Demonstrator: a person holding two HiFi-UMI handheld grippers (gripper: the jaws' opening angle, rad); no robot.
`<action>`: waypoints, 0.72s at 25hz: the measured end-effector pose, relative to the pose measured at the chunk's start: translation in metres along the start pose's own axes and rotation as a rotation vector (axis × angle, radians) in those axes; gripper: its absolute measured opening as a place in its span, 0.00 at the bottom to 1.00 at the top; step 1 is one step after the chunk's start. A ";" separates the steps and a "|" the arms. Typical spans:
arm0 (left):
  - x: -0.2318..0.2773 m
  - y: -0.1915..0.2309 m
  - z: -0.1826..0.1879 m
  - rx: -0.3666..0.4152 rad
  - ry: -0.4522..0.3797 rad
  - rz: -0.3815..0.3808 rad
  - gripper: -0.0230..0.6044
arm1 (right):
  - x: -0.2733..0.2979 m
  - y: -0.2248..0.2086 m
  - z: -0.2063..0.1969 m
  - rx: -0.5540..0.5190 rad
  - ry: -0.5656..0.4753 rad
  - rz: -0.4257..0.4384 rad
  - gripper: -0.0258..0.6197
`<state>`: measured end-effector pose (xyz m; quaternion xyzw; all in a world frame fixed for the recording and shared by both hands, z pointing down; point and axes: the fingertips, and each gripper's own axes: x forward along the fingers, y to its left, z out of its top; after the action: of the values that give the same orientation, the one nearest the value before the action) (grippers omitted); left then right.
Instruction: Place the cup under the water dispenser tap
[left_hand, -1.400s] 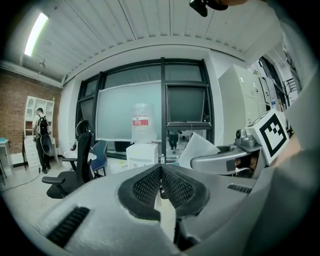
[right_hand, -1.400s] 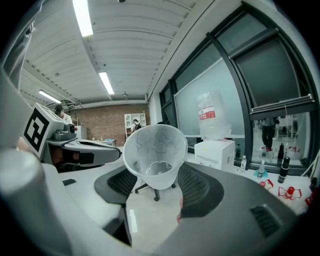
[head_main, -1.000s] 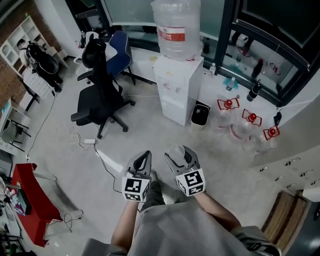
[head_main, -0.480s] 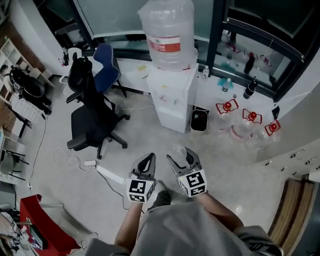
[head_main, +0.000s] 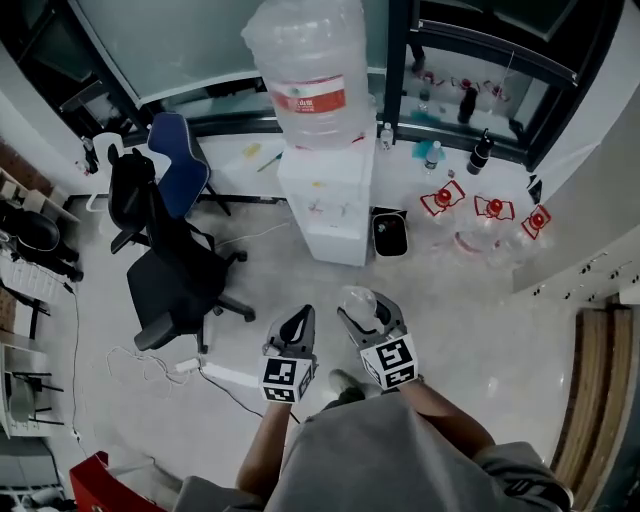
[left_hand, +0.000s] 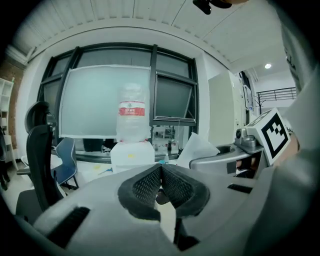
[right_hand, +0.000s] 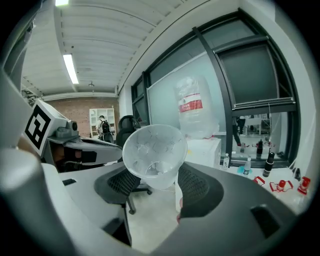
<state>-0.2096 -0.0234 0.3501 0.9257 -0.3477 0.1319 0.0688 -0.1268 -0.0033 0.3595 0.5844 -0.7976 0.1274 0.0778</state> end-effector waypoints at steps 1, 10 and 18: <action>0.000 0.004 -0.001 -0.003 0.001 -0.014 0.05 | 0.004 0.002 -0.002 -0.001 0.005 -0.014 0.43; 0.017 0.027 -0.010 -0.023 0.013 -0.110 0.05 | 0.023 0.004 -0.013 0.013 0.047 -0.103 0.43; 0.053 0.040 -0.012 -0.025 0.040 -0.161 0.05 | 0.045 -0.020 -0.019 0.020 0.064 -0.152 0.43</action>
<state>-0.2005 -0.0838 0.3787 0.9469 -0.2725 0.1400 0.0974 -0.1220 -0.0447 0.3921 0.6397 -0.7467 0.1477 0.1071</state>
